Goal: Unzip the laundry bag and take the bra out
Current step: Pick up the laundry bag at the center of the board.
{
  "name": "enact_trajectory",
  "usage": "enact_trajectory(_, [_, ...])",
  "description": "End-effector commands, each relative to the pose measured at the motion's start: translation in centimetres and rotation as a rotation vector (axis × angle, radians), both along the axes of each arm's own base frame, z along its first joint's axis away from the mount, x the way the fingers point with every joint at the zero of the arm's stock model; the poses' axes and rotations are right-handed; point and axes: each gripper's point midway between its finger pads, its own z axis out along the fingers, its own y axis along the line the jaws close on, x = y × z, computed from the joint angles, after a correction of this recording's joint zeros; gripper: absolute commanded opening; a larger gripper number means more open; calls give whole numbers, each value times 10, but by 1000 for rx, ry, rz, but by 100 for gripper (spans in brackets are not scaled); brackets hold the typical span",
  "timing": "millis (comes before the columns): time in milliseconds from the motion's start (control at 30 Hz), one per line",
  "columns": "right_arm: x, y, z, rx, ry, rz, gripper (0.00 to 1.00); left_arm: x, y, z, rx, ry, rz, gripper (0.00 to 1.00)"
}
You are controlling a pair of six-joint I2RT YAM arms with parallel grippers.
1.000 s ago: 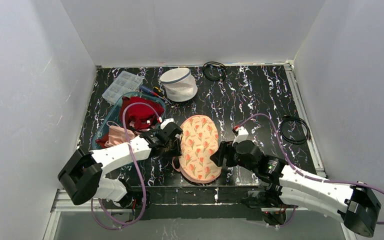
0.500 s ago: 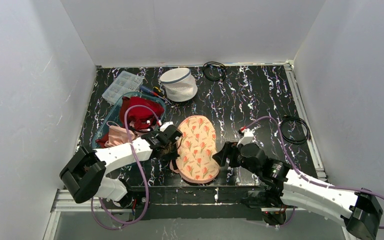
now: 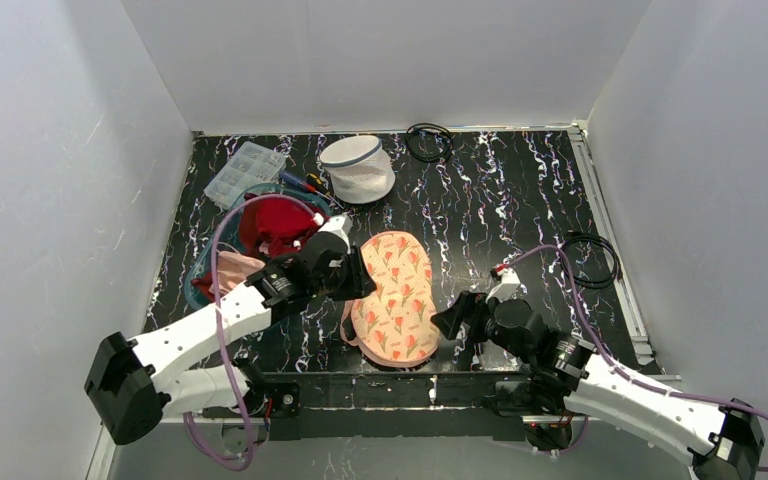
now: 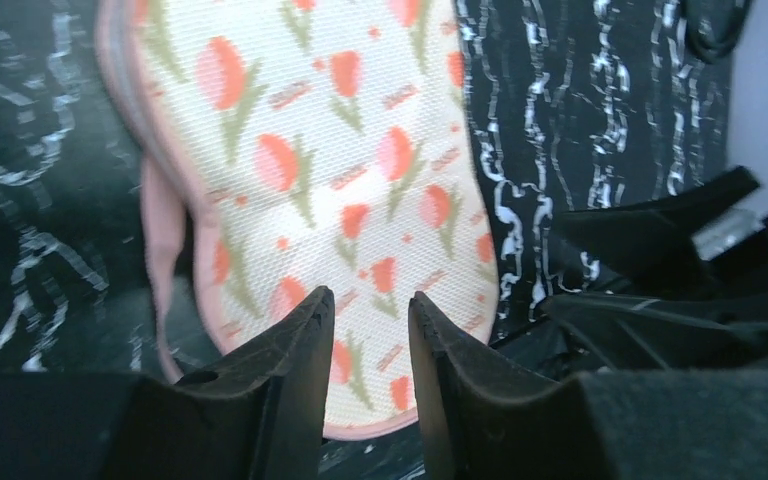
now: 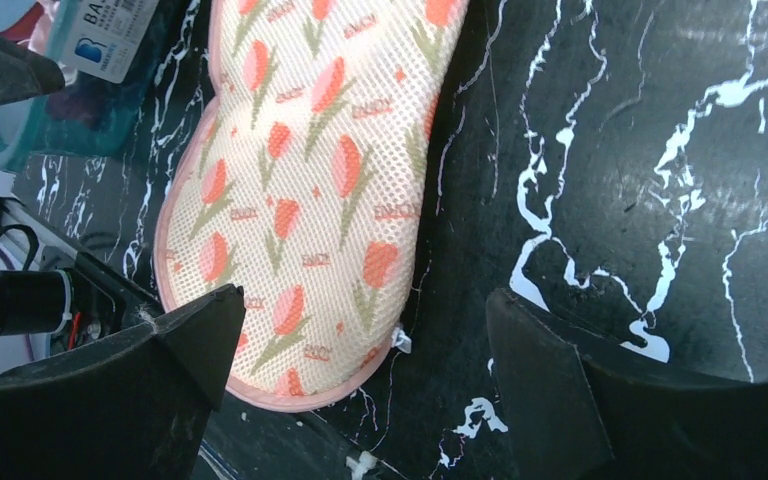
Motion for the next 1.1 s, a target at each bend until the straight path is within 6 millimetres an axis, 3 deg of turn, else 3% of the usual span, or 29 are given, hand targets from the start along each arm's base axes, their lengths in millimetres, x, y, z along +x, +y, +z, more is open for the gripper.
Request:
enact_trajectory(0, [9, 9, 11, 123, -9, -50, 99, -1, -41, -13, -143, 11, -139, 28])
enact_trajectory(100, [19, 11, 18, 158, -16, -95, 99, 3, -51, -37, -177, 53, -122, 17])
enact_trajectory(267, [30, 20, 14, 169, 26, -98, 98, 4, -26, -92, -36, 162, -21, 1])
enact_trajectory(400, [37, 21, -2, 171, 80, -120, 98, 6, -1, -112, 53, 152, 65, 0])
enact_trajectory(767, [49, 46, -19, 225, 168, -43, 94, -2, 5, -136, 80, 190, 63, 0])
enact_trajectory(1067, [36, 66, -39, 263, 324, 16, 81, -3, 8, -134, 79, 172, 62, 0])
